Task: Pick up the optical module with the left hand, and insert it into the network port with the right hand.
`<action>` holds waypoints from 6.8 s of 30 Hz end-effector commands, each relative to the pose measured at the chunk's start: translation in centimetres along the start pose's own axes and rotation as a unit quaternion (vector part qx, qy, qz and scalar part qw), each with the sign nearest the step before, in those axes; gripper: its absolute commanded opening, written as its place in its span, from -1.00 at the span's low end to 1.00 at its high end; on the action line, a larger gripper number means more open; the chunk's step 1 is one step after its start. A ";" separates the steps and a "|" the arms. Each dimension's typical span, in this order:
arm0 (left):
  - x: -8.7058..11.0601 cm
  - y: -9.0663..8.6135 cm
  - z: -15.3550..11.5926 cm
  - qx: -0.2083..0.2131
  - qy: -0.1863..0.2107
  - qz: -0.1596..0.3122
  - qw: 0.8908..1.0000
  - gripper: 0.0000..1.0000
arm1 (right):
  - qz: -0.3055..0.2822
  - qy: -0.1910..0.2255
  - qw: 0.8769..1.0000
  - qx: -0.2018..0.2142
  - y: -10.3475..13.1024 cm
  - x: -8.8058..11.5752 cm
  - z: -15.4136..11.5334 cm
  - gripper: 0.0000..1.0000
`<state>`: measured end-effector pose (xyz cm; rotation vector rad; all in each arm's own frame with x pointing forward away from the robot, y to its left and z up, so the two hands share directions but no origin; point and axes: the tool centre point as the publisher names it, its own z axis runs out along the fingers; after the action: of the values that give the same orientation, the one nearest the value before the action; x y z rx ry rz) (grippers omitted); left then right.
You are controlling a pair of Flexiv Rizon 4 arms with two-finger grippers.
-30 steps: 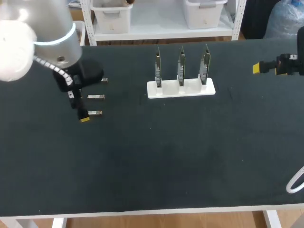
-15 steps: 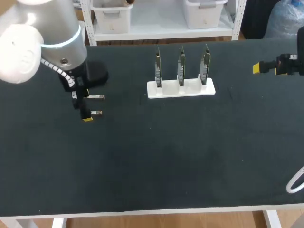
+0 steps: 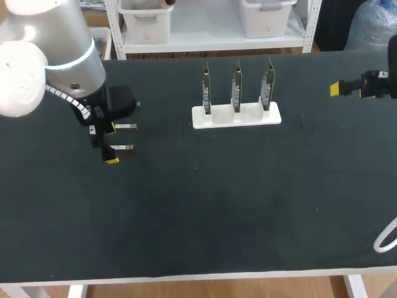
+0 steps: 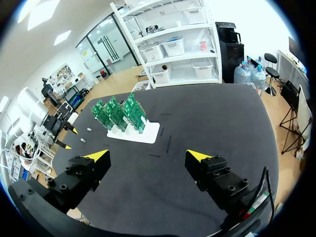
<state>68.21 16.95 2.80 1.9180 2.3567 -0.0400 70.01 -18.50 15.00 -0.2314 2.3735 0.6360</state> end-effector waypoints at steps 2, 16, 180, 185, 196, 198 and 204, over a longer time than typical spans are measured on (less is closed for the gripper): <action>0.0 0.1 0.1 0.001 -0.001 0.001 1.000 1.00 | 0.000 0.000 1.000 0.000 0.0 0.0 0.0 1.00; -0.4 0.7 0.6 0.006 0.018 0.021 1.000 1.00 | 0.000 0.000 1.000 0.000 0.0 0.0 0.0 1.00; 2.0 3.3 7.3 0.030 0.027 0.023 0.999 -1.00 | 0.000 0.000 1.000 0.000 0.0 0.0 0.0 1.00; 1.4 2.9 6.5 0.031 0.005 0.015 0.999 -1.00 | 0.000 0.000 1.000 0.000 0.0 0.0 0.0 1.00; 0.0 3.0 3.0 -0.005 -0.004 0.030 1.000 -1.00 | 0.000 0.000 1.000 0.000 0.0 0.0 0.0 1.00; 0.0 3.0 2.8 -0.007 0.002 0.031 0.999 -1.00 | 0.000 0.000 1.000 0.000 0.0 0.0 0.0 1.00; -0.2 2.9 1.3 -0.020 -0.024 0.031 0.999 -1.00 | 0.000 0.000 1.000 0.000 0.0 0.0 0.0 1.00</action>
<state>71.83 16.83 1.14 1.9601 2.2761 -0.0216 70.01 -18.50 15.00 -0.2313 2.3736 0.6360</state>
